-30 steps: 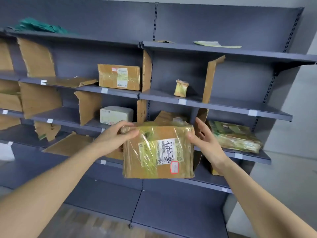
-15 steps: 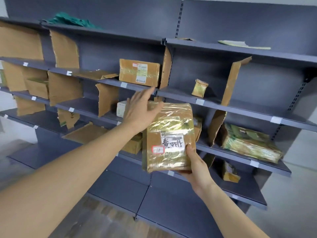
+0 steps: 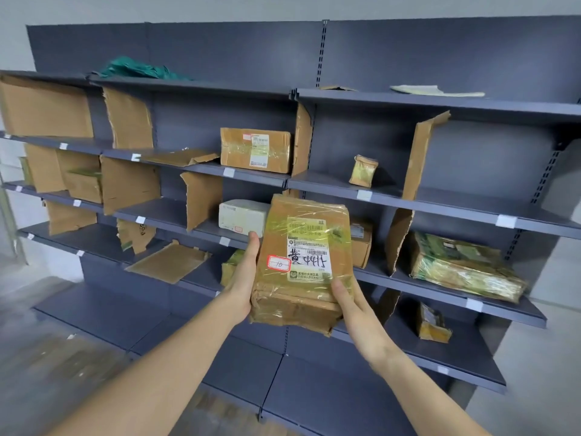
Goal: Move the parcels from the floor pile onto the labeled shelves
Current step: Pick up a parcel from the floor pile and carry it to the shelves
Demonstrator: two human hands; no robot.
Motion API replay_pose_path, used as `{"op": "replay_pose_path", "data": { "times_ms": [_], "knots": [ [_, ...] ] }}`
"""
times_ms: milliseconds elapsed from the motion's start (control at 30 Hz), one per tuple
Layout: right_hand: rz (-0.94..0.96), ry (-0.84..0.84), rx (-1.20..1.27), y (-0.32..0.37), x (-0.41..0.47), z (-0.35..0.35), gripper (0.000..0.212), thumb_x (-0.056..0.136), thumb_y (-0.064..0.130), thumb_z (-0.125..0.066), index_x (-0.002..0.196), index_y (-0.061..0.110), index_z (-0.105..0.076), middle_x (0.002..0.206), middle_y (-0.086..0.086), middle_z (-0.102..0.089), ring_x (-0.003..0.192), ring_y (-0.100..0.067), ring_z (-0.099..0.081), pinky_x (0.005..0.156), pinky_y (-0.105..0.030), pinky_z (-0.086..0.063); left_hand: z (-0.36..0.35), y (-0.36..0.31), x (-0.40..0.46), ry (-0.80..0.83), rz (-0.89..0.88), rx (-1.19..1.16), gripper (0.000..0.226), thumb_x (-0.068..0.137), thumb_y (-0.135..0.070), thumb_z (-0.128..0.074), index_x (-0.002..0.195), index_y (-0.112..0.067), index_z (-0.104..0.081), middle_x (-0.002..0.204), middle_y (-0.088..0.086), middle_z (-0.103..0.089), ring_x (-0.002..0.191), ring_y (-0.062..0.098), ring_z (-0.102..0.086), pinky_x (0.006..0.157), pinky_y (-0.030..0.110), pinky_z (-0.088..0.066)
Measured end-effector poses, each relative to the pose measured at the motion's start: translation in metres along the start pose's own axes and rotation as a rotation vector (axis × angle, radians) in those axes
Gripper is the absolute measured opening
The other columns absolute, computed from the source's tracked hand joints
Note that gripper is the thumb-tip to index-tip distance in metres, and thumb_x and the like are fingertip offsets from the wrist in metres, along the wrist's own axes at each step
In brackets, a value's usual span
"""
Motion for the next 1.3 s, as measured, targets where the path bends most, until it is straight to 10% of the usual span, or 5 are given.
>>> {"op": "replay_pose_path", "data": {
  "times_ms": [1300],
  "knots": [
    [-0.262, -0.246, 0.161, -0.091, -0.051, 0.088, 0.039, 0.093, 0.056, -0.059, 0.132, 0.052, -0.057, 0.119, 0.023, -0.072, 0.116, -0.002, -0.066, 0.112, -0.037, -0.045, -0.102, 0.112, -0.012, 0.131, 0.250, -0.093, 0.047, 0.094, -0.050, -0.053, 0.110, -0.010, -0.070, 0.098, 0.021, -0.075, 0.095, 0.038, -0.070, 0.080, 0.046, -0.053]
  ]
}}
Point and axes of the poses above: each hand's wrist, its own x-axis towards the middle knuckle, its own z-axis out of the back of the hand, y = z × x, the point moved 1 cm from there along x, towards the middle knuckle
